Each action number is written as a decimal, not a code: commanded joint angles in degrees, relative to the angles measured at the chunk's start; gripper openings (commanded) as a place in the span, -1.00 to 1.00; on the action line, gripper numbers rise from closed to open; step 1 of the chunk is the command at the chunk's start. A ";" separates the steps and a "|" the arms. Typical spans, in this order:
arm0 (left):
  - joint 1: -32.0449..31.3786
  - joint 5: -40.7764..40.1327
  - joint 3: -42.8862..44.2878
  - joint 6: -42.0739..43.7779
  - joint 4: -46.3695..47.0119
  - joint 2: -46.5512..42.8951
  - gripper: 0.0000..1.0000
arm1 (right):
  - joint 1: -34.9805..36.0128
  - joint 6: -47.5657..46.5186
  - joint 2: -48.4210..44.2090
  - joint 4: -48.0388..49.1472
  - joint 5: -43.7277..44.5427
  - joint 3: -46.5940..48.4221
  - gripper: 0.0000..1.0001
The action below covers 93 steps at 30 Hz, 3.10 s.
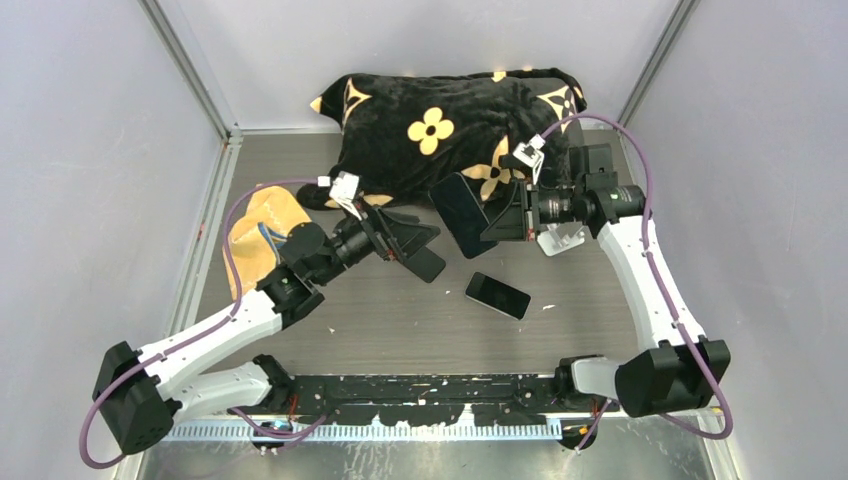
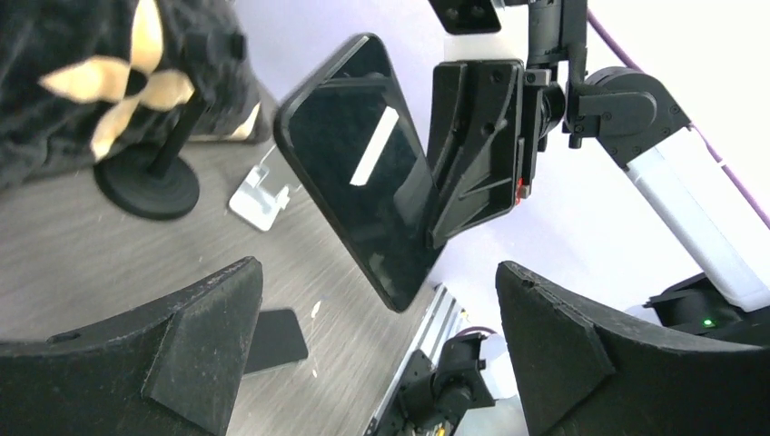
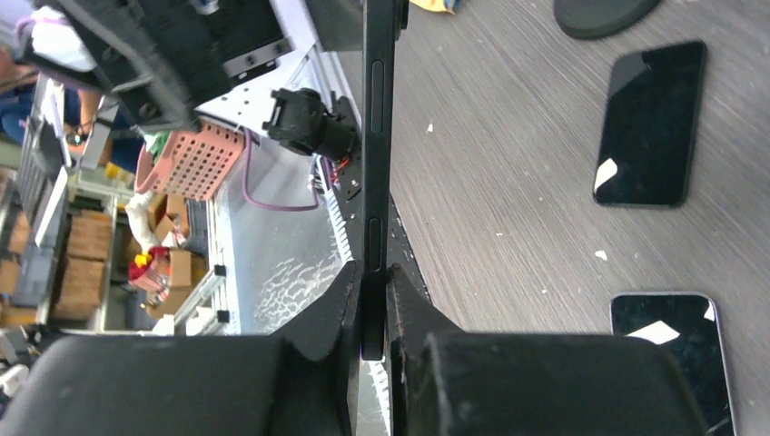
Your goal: Place the phone on the phone stand
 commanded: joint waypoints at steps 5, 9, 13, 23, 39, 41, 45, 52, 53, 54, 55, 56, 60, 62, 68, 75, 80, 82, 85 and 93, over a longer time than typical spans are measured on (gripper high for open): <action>1.17 11.86 4.52 0.37 18.71 0.75 0.96 | -0.19 1.62 -7.12 3.59 -9.21 8.24 -0.98; 1.17 13.22 5.63 -4.09 24.10 3.11 0.73 | -0.22 28.89 -10.41 33.53 -8.16 3.13 -0.98; 1.17 15.72 7.77 -7.55 27.77 6.52 0.45 | 0.08 54.20 -12.52 69.15 -5.65 -2.96 -0.98; -1.56 17.87 13.25 -9.24 32.93 13.16 0.15 | 1.48 67.07 -12.09 82.77 -2.71 -4.97 -0.98; -1.73 14.61 12.76 -6.30 31.83 11.90 -0.53 | 2.19 65.83 -14.08 83.22 -3.37 -11.03 -0.97; -1.73 14.33 12.67 -5.74 30.49 11.75 -0.74 | 2.46 65.57 -14.48 83.16 -3.72 -11.78 -0.97; -1.73 15.10 12.14 -2.83 28.44 10.94 -0.99 | 2.95 64.33 -15.29 82.09 -5.14 -13.36 -0.88; -1.73 19.21 10.68 7.92 18.14 6.24 -0.99 | 3.32 48.81 -16.00 61.72 -6.14 -10.34 0.15; -1.73 19.56 10.69 8.84 16.82 5.71 -0.99 | 3.74 43.84 -15.80 55.22 -6.08 -8.77 0.17; -1.73 20.02 10.80 9.69 15.57 5.28 -0.99 | 4.27 38.25 -15.49 47.68 -5.92 -7.05 0.17; -1.73 20.30 10.97 10.41 14.16 4.97 -0.99 | 5.02 33.24 -15.10 41.53 -5.62 -5.29 0.16; -1.73 20.35 10.95 10.71 13.64 4.75 -0.99 | 5.58 28.52 -14.84 36.18 -5.44 -3.96 0.15; -1.73 20.80 10.91 10.73 13.28 4.64 -0.99 | 7.26 22.81 -14.11 31.38 -5.36 -2.45 -0.30; -1.73 21.09 10.98 10.31 13.26 4.90 -0.99 | 7.55 22.08 -13.87 31.37 -5.42 -2.28 -0.57; -0.59 21.17 10.90 8.59 11.63 3.61 -0.26 | 7.85 18.38 -13.83 28.26 -6.24 -1.46 -0.98; 1.00 24.25 11.95 5.52 13.22 3.63 0.14 | 8.55 17.75 -13.99 27.70 -5.71 -1.38 -0.98; 1.00 25.12 11.23 1.53 19.96 6.41 -0.01 | 9.01 18.20 -13.60 28.19 -5.54 -0.71 -0.98; 0.91 25.92 11.50 0.55 21.11 7.57 -0.13 | 9.10 18.37 -13.51 28.38 -5.54 -0.73 -0.98; 0.91 26.72 11.78 -0.92 22.76 8.95 -0.41 | 9.20 18.47 -13.52 28.54 -5.15 -0.75 -0.97; 0.91 28.72 10.26 3.46 20.11 7.19 -0.99 | 8.49 18.57 -13.49 27.20 -4.09 -0.33 -0.17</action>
